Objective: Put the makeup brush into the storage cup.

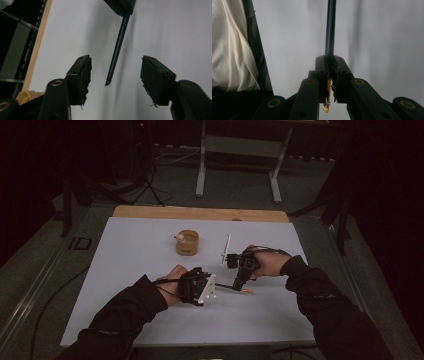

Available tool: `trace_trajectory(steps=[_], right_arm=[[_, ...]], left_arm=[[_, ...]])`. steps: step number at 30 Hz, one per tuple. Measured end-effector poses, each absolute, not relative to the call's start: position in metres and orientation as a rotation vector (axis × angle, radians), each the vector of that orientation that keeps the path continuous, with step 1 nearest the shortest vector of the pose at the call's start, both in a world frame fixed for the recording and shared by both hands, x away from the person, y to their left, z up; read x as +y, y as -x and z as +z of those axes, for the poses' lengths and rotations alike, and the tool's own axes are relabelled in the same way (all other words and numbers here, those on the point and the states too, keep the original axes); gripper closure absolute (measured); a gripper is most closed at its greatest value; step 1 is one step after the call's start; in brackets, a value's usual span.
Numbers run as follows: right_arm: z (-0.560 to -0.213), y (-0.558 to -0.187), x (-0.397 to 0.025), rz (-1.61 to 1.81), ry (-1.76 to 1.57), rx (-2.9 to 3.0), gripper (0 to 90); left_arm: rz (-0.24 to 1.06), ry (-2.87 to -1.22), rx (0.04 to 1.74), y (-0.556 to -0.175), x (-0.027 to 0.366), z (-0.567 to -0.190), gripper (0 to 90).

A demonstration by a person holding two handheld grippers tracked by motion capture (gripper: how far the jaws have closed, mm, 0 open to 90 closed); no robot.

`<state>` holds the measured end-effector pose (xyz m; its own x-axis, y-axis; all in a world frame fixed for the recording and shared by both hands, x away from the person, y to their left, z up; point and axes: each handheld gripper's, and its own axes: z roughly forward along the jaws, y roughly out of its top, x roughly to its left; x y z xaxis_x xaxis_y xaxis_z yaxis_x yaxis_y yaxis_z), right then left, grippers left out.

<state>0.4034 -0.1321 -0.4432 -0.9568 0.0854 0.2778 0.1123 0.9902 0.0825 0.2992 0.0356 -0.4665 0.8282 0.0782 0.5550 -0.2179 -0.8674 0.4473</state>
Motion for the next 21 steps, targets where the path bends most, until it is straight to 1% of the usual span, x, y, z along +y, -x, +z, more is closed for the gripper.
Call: trace_trajectory(steps=[1, 4, 8, 9, 11, 15, 16, 18, 21], right_arm=[[-0.443, -0.403, -0.132, -0.139, 0.145, -2.858, 83.6], [-0.443, -0.402, -0.131, -0.146, 0.141, -2.854, 83.6], [-0.444, -0.399, -0.129, -0.135, 0.144, -2.842, 83.6], [-0.444, -0.399, -0.129, -0.135, 0.144, -2.842, 83.6], [-0.445, -0.4, -0.128, -0.134, 0.138, -2.844, 83.6], [-0.443, -0.401, -0.127, -0.142, 0.143, -2.841, 83.6], [-0.443, -0.401, -0.127, -0.14, 0.137, -2.84, 83.6], [-0.444, -0.401, -0.126, -0.129, 0.138, -2.84, 83.6], [-0.446, -0.4, -0.125, -0.112, 0.133, -2.841, 83.5]], left_arm=[[0.789, -2.528, -0.131, -0.301, 0.035, -0.468, 48.9], [0.803, -2.543, -0.135, -0.304, 0.034, -0.473, 59.5], [0.822, -2.558, -0.169, -0.306, 0.031, -0.477, 66.5], [0.822, -2.558, -0.169, -0.306, 0.031, -0.477, 69.9], [0.843, -2.559, -0.203, -0.306, 0.03, -0.479, 70.6], [0.819, -2.579, -0.218, -0.308, 0.029, -0.482, 72.9], [0.828, -2.584, -0.223, -0.308, 0.028, -0.482, 75.0], [0.823, -2.596, -0.231, -0.309, 0.027, -0.484, 82.5], [0.812, -2.616, -0.241, -0.309, 0.026, -0.487, 85.2]])
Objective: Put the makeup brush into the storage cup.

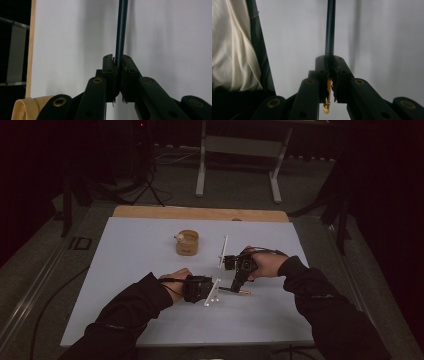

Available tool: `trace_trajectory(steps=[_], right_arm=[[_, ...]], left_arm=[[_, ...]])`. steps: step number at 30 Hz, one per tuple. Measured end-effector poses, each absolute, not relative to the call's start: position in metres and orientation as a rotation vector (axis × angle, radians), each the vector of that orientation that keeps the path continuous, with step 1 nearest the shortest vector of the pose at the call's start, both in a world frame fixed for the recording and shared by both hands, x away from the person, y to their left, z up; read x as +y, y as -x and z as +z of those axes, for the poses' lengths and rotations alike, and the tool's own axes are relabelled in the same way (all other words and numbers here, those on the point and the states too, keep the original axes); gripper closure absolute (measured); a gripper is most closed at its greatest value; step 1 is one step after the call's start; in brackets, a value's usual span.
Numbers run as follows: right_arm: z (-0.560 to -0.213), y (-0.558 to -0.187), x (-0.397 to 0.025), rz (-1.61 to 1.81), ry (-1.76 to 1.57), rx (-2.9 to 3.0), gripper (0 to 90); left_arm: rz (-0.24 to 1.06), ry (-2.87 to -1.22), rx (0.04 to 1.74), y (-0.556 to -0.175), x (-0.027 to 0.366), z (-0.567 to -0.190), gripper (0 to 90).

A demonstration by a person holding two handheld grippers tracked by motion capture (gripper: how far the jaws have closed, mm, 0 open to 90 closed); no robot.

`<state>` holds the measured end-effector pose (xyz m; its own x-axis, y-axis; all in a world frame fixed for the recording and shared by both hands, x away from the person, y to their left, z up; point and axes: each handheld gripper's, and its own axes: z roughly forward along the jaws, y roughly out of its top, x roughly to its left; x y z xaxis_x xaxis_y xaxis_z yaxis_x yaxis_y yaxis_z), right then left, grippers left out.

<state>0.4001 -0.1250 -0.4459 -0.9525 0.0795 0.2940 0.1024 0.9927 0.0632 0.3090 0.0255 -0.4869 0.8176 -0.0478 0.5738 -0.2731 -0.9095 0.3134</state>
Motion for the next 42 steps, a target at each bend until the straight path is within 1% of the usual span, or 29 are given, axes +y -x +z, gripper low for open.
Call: trace_trajectory(steps=[3, 6, 8, 10, 12, 13, 14, 16, 17, 18, 20, 21, 22, 23, 25, 26, 27, 29, 30, 33, 36, 38, 41, 42], right_arm=[[-0.447, -0.4, -0.125, -0.112, 0.129, -2.839, 83.5], [-0.447, -0.4, -0.126, -0.125, 0.124, -2.839, 83.1], [-0.447, -0.399, -0.127, -0.137, 0.119, -2.842, 82.6], [-0.447, -0.399, -0.127, -0.133, 0.141, -2.841, 75.4], [-0.446, -0.397, -0.127, -0.152, 0.103, -2.873, 63.2], [-0.446, -0.396, -0.127, -0.173, 0.098, -2.879, 60.7], [-0.445, -0.396, -0.126, -0.181, 0.09, -2.888, 54.2], [-0.443, -0.394, -0.126, -0.158, 0.067, -2.921, 50.5], [-0.443, -0.394, -0.126, -0.158, 0.067, -2.921, 50.5], [-0.442, -0.394, -0.126, -0.166, 0.063, -2.921, 46.0], [-0.437, -0.393, -0.127, -0.211, 0.066, -2.945, 40.4], [-0.435, -0.393, -0.128, -0.237, 0.066, -2.95, 39.9], [-0.432, -0.394, -0.13, -0.256, 0.078, -2.948, 36.9], [-0.43, -0.395, -0.131, -0.282, 0.088, -2.958, 31.2], [-0.425, -0.395, -0.134, -0.342, 0.116, -2.972, 28.7], [-0.423, -0.395, -0.135, -0.361, 0.13, -2.976, 24.6], [-0.422, -0.395, -0.136, -0.381, 0.147, -2.986, 21.3], [-0.417, -0.396, -0.139, -0.41, 0.165, -2.972, 18.7], [-0.414, -0.395, -0.141, -0.427, 0.166, -2.971, 14.5], [-0.407, -0.395, -0.146, -0.464, 0.174, -2.987, 13.6], [-0.398, -0.394, -0.153, -0.55, 0.221, -2.995, 13.6], [-0.392, -0.391, -0.157, -0.593, 0.225, -3.007, 12.1], [-0.383, -0.387, -0.165, -0.711, 0.251, -3.019, 11.2], [-0.379, -0.385, -0.17, -0.81, 0.264, -3.023, 11.2]], left_arm=[[0.806, -2.626, -0.242, -0.309, 0.025, -0.488, 85.8], [0.83, -2.617, -0.286, -0.308, 0.026, -0.487, 86.0], [0.808, -2.61, -0.278, -0.309, 0.027, -0.487, 86.0], [0.819, -2.619, -0.286, -0.309, 0.027, -0.486, 86.1], [0.822, -2.616, -0.277, -0.309, 0.026, -0.486, 86.1], [0.809, -2.623, -0.268, -0.309, 0.026, -0.485, 86.1], [0.811, -2.623, -0.265, -0.309, 0.026, -0.485, 86.2], [0.798, -2.643, -0.245, -0.31, 0.026, -0.484, 86.2], [0.798, -2.643, -0.245, -0.31, 0.026, -0.484, 86.2], [0.782, -2.656, -0.225, -0.31, 0.026, -0.484, 86.2], [0.782, -2.674, -0.211, -0.311, 0.026, -0.484, 86.2], [0.768, -2.676, -0.201, -0.312, 0.027, -0.485, 86.2], [0.767, -2.678, -0.181, -0.312, 0.027, -0.485, 86.2], [0.755, -2.682, -0.16, -0.313, 0.028, -0.484, 86.2], [0.729, -2.673, -0.117, -0.315, 0.03, -0.485, 86.2], [0.709, -2.661, -0.085, -0.315, 0.031, -0.486, 86.2], [0.712, -2.675, -0.088, -0.317, 0.032, -0.485, 86.2], [0.682, -2.679, -0.054, -0.319, 0.035, -0.484, 86.2], [0.677, -2.677, -0.038, -0.319, 0.036, -0.484, 86.2], [0.647, -2.668, 0.022, -0.321, 0.04, -0.483, 86.2], [0.597, -2.607, 0.124, -0.323, 0.044, -0.483, 86.2], [0.566, -2.59, 0.161, -0.326, 0.048, -0.48, 86.2], [0.516, -2.558, 0.221, -0.327, 0.052, -0.476, 86.2], [0.499, -2.551, 0.229, -0.327, 0.053, -0.476, 86.2]])
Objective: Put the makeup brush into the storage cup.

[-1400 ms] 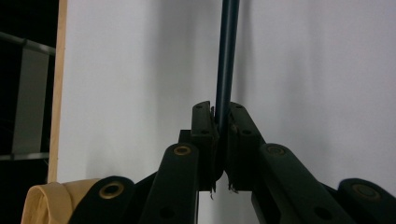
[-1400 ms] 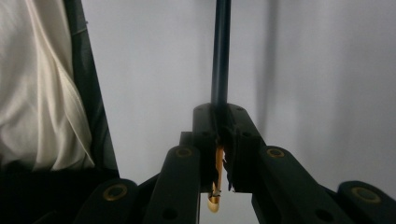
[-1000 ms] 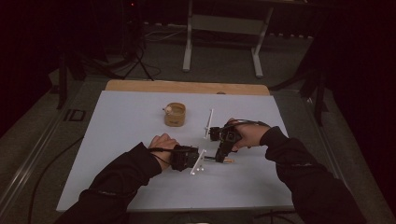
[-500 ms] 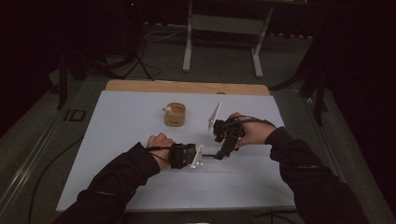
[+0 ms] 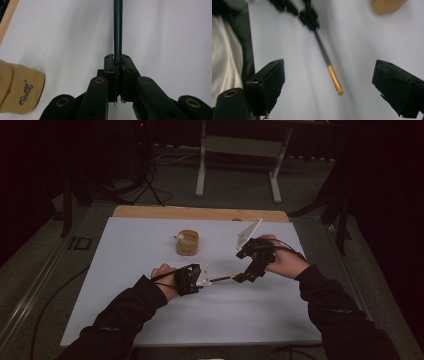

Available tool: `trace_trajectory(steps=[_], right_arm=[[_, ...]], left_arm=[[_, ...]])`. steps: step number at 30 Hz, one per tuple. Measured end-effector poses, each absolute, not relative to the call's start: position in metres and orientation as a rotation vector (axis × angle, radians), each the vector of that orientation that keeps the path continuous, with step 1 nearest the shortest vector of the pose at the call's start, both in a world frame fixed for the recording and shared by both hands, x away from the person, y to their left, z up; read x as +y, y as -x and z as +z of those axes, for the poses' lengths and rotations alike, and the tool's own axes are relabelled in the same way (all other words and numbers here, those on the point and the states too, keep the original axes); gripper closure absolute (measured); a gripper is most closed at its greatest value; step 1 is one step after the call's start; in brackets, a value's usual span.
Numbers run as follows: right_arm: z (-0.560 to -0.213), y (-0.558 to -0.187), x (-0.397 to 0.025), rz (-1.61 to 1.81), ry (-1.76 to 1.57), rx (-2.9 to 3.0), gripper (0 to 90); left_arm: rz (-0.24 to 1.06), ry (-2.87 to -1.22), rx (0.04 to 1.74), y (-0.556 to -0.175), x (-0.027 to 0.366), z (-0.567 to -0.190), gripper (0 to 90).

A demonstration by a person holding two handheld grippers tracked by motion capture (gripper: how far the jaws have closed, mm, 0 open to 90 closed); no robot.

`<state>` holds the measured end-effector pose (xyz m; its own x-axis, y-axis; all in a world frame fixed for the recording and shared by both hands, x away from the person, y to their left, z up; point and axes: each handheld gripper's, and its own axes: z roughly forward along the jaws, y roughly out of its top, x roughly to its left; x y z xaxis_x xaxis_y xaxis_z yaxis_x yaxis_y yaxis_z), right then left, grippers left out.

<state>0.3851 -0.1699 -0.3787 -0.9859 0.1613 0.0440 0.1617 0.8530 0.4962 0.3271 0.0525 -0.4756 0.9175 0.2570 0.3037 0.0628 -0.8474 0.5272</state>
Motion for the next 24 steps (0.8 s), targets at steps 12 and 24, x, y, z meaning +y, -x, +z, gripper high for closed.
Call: trace_trajectory(steps=[12, 24], right_arm=[[-0.376, -0.362, -0.198, -1.227, 0.504, -3.03, 11.2], [-0.379, -0.329, -0.209, -1.524, 0.686, -3.047, 12.1]], left_arm=[[0.302, -2.413, 0.371, -0.324, 0.064, -0.478, 86.2], [0.235, -2.302, 0.48, -0.309, 0.076, -0.481, 86.2]])
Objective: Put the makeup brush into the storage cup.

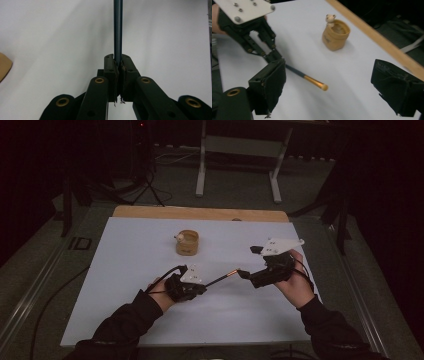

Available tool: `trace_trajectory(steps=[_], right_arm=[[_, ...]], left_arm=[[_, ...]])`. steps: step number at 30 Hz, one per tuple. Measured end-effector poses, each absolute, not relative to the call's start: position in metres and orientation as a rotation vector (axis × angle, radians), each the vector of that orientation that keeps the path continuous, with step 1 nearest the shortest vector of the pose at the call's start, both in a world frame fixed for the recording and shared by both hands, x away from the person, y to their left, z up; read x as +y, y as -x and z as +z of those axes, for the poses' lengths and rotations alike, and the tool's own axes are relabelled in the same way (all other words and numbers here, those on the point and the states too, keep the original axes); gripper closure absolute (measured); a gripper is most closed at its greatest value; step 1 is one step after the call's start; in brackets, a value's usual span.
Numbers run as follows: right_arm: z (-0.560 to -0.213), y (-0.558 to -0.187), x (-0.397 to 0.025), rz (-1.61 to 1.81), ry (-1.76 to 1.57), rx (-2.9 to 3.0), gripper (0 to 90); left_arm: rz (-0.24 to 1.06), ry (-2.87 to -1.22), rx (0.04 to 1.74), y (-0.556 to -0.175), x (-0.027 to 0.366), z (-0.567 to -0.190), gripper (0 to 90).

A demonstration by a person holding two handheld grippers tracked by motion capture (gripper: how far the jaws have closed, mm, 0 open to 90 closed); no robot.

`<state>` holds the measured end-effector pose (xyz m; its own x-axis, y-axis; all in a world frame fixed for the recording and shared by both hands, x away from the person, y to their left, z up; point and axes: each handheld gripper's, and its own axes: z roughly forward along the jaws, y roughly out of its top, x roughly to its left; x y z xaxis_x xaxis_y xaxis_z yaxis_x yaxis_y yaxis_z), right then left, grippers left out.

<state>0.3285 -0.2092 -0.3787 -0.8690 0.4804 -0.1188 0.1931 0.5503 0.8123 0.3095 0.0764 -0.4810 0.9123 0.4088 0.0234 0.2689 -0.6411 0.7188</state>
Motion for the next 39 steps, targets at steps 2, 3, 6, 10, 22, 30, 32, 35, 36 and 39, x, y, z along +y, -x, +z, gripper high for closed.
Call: trace_trajectory(steps=[2, 3, 6, 10, 22, 30, 32, 35, 36, 39], right_arm=[[-0.378, -0.324, -0.21, 1.229, -0.559, 2.443, 11.6], [-0.377, -0.322, -0.211, 1.241, -0.558, 2.425, 11.6], [-0.374, -0.317, -0.212, 1.264, -0.534, 2.391, 11.0], [-0.375, -0.312, -0.21, 1.284, -0.582, 2.394, 10.9], [-0.376, -0.311, -0.21, 1.353, -0.673, 2.375, 10.5], [-0.386, -0.311, -0.201, 1.372, -0.693, 2.391, 10.0], [-0.388, -0.312, -0.198, 1.382, -0.717, 2.389, 10.0], [-0.391, -0.313, -0.192, 1.39, -0.745, 2.392, 9.4], [-0.391, -0.313, -0.19, 1.391, -0.755, 2.396, 9.4], [-0.393, -0.314, -0.183, 1.424, -0.806, 2.388, 9.4]], left_arm=[[0.21, -2.269, 0.51, -0.308, 0.079, -0.482, 86.2], [0.193, -2.252, 0.516, -0.308, 0.08, -0.483, 86.2], [0.145, -2.176, 0.556, -0.307, 0.087, -0.483, 86.2], [0.102, -2.084, 0.602, -0.307, 0.093, -0.483, 86.2], [-0.003, -1.879, 0.67, -0.307, 0.106, -0.497, 86.2], [-0.065, -1.785, 0.709, -0.307, 0.111, -0.503, 86.1], [-0.055, -1.769, 0.697, -0.306, 0.112, -0.505, 86.1], [-0.023, -1.746, 0.666, -0.305, 0.113, -0.508, 86.1], [-0.009, -1.739, 0.657, -0.304, 0.114, -0.509, 86.2], [0.037, -1.715, 0.649, -0.303, 0.115, -0.511, 86.1]])
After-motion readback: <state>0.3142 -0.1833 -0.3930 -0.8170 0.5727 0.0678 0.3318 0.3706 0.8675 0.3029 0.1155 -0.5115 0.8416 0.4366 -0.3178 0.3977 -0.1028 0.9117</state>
